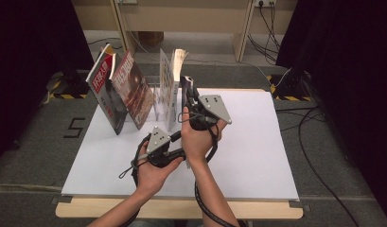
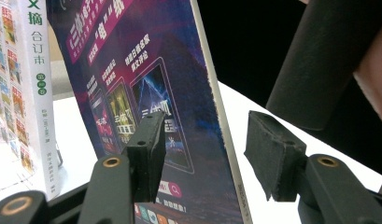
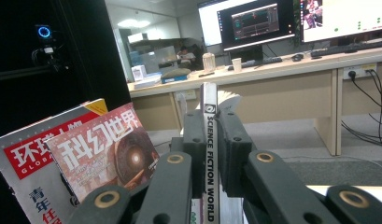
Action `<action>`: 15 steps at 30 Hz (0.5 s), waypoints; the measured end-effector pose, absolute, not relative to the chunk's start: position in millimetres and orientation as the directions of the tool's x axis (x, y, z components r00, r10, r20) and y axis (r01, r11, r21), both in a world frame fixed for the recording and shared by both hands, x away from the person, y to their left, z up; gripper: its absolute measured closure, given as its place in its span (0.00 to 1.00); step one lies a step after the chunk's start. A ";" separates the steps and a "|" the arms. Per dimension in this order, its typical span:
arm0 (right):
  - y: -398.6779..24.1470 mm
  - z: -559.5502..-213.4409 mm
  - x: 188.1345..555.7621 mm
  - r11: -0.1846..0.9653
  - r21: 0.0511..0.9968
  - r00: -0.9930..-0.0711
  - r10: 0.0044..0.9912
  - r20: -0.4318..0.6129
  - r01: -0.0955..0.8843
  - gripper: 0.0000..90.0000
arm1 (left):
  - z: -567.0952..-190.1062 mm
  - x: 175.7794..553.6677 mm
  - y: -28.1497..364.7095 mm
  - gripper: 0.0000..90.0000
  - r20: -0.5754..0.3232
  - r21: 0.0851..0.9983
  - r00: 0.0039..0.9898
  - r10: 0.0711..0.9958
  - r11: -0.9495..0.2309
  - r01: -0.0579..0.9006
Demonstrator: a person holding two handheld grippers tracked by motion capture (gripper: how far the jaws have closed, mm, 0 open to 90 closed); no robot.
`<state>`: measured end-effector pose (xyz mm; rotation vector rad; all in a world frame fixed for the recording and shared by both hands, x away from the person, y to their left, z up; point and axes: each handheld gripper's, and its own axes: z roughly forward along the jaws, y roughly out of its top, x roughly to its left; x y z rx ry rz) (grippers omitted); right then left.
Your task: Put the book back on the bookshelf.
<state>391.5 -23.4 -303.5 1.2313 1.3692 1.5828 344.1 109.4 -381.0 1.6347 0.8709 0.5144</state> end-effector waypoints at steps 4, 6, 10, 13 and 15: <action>-23.0 -303.4 390.8 -0.196 0.978 -0.305 0.929 0.210 0.075 0.93 | -384.8 345.6 106.3 0.53 -0.103 0.959 0.623 0.776 -0.088 0.268; -22.0 -303.3 390.7 -0.192 0.979 -0.308 0.929 0.206 0.076 0.93 | -386.1 346.1 104.7 0.53 -0.091 0.960 0.620 0.779 -0.097 0.263; -20.2 -303.1 390.1 -0.190 0.979 -0.311 0.928 0.204 0.077 0.93 | -386.7 348.1 101.9 0.53 -0.063 0.961 0.612 0.788 -0.119 0.252; -19.0 -303.1 389.6 -0.182 0.980 -0.316 0.928 0.197 0.077 0.93 | -386.8 350.2 101.1 0.54 -0.061 0.960 0.609 0.791 -0.122 0.254; -18.9 -303.2 389.5 -0.180 0.980 -0.316 0.928 0.196 0.079 0.93 | -386.5 351.0 101.0 0.54 -0.055 0.960 0.609 0.792 -0.127 0.251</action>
